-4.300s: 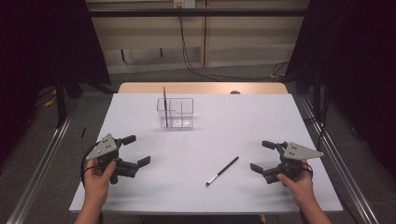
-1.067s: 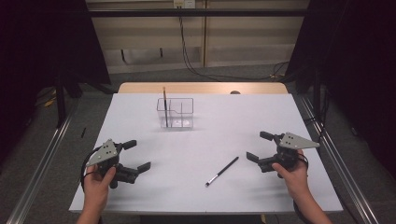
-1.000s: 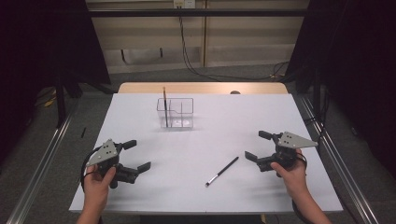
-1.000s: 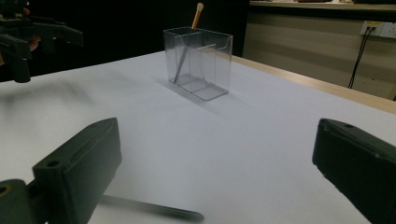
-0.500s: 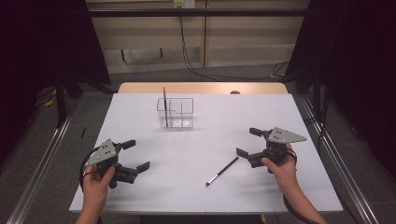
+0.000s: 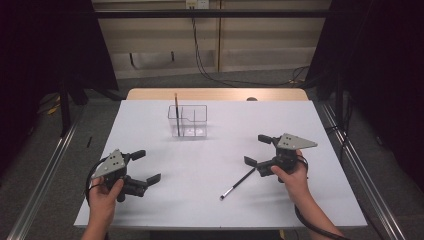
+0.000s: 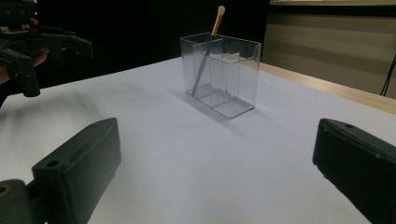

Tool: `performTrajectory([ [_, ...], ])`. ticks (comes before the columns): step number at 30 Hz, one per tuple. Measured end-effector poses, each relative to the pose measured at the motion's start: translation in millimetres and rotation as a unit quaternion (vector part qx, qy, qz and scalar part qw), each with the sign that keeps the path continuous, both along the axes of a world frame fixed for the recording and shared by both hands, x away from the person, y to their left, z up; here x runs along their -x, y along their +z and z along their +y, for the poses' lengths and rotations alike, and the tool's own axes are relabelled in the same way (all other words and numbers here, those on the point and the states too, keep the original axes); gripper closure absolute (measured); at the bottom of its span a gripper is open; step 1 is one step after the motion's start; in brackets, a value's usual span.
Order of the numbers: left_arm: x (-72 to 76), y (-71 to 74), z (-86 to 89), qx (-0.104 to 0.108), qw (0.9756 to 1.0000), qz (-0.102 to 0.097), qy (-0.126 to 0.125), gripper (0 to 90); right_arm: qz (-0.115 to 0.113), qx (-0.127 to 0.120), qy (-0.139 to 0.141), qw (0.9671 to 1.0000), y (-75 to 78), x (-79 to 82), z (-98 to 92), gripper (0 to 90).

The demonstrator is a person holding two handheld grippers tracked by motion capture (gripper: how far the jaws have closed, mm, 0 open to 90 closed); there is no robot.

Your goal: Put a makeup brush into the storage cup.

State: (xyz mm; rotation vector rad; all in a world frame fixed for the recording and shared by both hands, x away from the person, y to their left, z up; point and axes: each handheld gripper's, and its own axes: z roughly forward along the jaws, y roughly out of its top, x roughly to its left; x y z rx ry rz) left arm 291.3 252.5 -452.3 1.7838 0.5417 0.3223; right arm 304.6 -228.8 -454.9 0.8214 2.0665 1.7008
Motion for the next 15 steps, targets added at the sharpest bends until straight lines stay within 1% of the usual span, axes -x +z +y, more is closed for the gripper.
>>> performTrajectory([
  [9,0.0,0.8,2.2,0.001,1.0,0.0,0.002,0.0,0.006,0.007,0.016,0.9998,-0.4,-4.5,11.7,0.6],
  [13,0.2,0.9,2.1,0.0,1.0,-0.001,0.0,0.0,0.019,0.013,0.022,0.9995,-0.8,-6.5,13.4,0.6],
  [15,0.3,0.9,1.5,0.0,1.0,0.0,0.0,0.0,0.025,0.021,0.027,0.9991,-0.4,-7.7,14.5,0.6],
])
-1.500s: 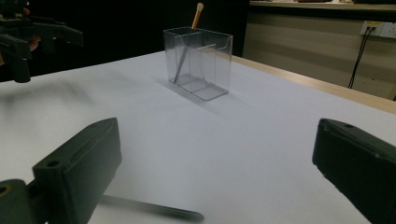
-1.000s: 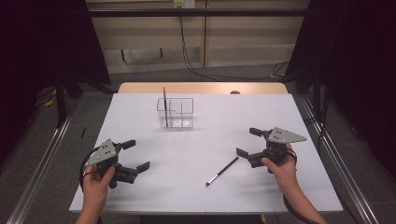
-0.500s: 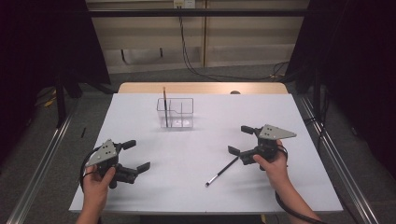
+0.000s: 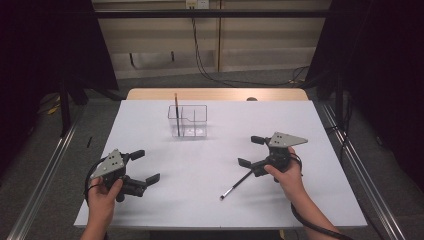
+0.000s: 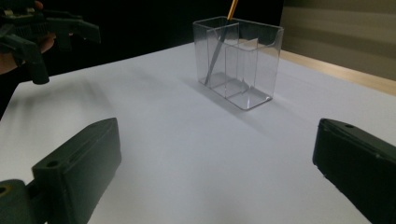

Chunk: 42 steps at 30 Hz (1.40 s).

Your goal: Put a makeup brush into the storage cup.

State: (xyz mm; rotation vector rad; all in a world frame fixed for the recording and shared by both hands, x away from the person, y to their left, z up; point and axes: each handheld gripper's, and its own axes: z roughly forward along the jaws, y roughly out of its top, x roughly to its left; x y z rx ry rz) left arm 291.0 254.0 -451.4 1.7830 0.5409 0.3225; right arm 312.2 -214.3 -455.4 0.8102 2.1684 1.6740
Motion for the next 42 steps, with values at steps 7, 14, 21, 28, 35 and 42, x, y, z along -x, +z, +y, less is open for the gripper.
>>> performTrajectory([
  [7,-0.3,-0.2,-0.5,-0.002,1.0,0.0,-0.001,0.0,0.024,0.045,0.016,0.9985,5.0,-4.9,2.9,0.6],
  [14,-0.2,-0.6,-1.1,-0.002,1.0,0.0,-0.001,0.0,0.056,0.088,0.029,0.9941,7.6,-10.2,3.1,0.6],
  [21,-0.4,-0.9,-1.6,-0.002,1.0,0.002,-0.002,0.0,0.087,0.132,0.039,0.9866,8.1,-15.4,3.6,0.6],
  [28,-0.2,-0.9,-1.6,-0.002,1.0,0.002,-0.003,0.0,0.117,0.172,0.04,0.9773,10.0,-21.2,5.1,0.8],
  [35,-0.6,-1.0,-1.4,-0.004,1.0,0.002,-0.003,0.0,0.134,0.211,0.05,0.9671,13.2,-25.9,9.4,1.1],
  [42,-0.8,-1.4,-1.8,-0.005,1.0,0.003,-0.004,0.0,0.141,0.259,0.078,0.9524,14.1,-26.3,16.3,1.7],
])
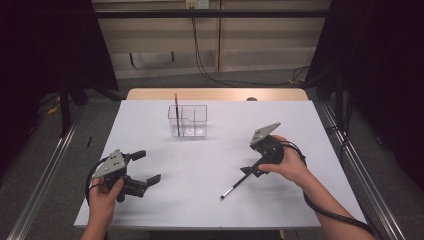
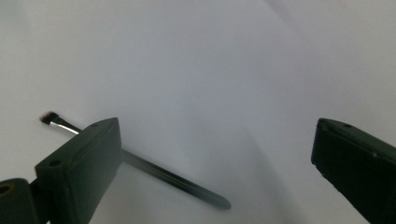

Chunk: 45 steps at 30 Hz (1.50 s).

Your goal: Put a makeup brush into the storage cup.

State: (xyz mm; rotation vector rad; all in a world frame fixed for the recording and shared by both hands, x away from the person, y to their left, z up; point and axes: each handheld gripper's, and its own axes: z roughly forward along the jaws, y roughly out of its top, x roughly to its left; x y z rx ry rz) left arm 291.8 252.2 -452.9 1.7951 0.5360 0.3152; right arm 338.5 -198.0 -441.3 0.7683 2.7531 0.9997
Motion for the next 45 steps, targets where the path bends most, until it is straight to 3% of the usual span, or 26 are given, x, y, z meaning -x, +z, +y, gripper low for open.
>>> performTrajectory([
  [16,-0.2,-0.1,-1.0,-0.004,1.0,-0.002,-0.004,0.0,0.036,0.07,0.035,0.9963,-7.3,0.7,11.3,2.3],
  [23,-0.4,-0.3,-1.2,-0.003,1.0,0.0,-0.002,0.0,0.042,0.104,0.05,0.9924,-12.1,2.9,14.6,4.1],
  [32,-0.9,-0.6,-1.4,-0.003,1.0,0.0,-0.004,0.0,0.053,0.127,0.051,0.9892,-18.0,3.9,19.0,6.2],
  [45,-1.7,-0.6,-1.8,-0.005,1.0,-0.001,-0.004,0.0,0.049,0.152,0.102,0.9819,-21.3,4.0,30.0,19.6],
])
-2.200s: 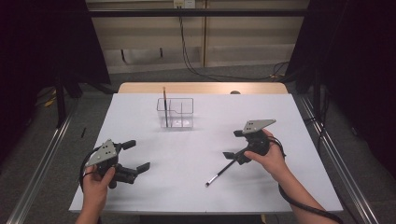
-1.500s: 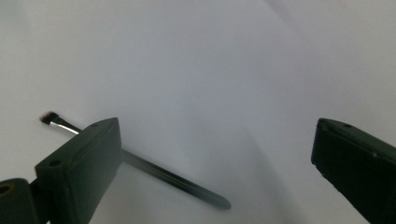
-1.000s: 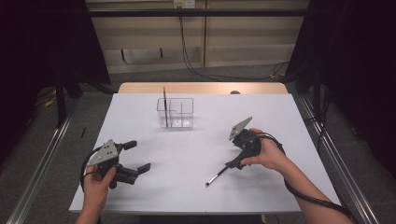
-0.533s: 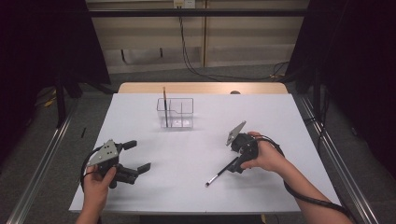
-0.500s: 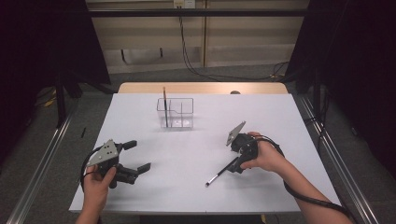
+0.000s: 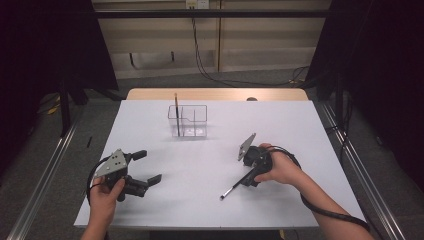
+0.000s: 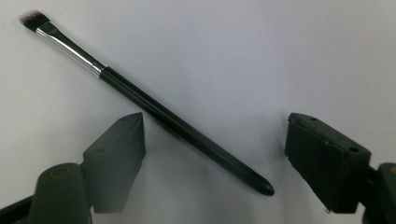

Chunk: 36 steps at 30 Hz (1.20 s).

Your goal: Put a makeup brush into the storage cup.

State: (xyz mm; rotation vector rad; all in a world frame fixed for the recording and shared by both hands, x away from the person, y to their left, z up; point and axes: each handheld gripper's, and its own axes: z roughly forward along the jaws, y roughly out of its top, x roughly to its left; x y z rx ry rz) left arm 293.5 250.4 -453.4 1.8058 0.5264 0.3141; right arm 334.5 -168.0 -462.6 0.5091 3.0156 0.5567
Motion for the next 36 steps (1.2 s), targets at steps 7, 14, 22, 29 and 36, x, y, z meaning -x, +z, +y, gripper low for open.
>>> performTrajectory([
  [7,-0.4,0.0,0.4,-0.001,1.0,0.0,0.001,0.0,0.006,0.004,0.009,0.9999,1.3,-0.4,1.8,25.1],
  [14,-0.4,0.6,0.8,-0.004,1.0,-0.002,0.001,0.0,0.008,0.004,0.023,0.9997,5.1,3.9,2.6,45.5],
  [22,-0.2,1.4,1.9,-0.005,1.0,-0.004,0.002,0.0,0.007,0.006,0.054,0.9985,8.1,10.4,3.6,67.1],
  [29,-0.1,1.0,2.7,-0.005,1.0,-0.003,0.002,0.0,0.024,0.039,0.063,0.9969,11.4,14.2,9.5,84.9],
  [36,0.0,1.2,3.3,-0.005,1.0,-0.003,0.002,0.0,0.038,0.056,0.038,0.997,12.6,13.7,10.6,84.9],
])
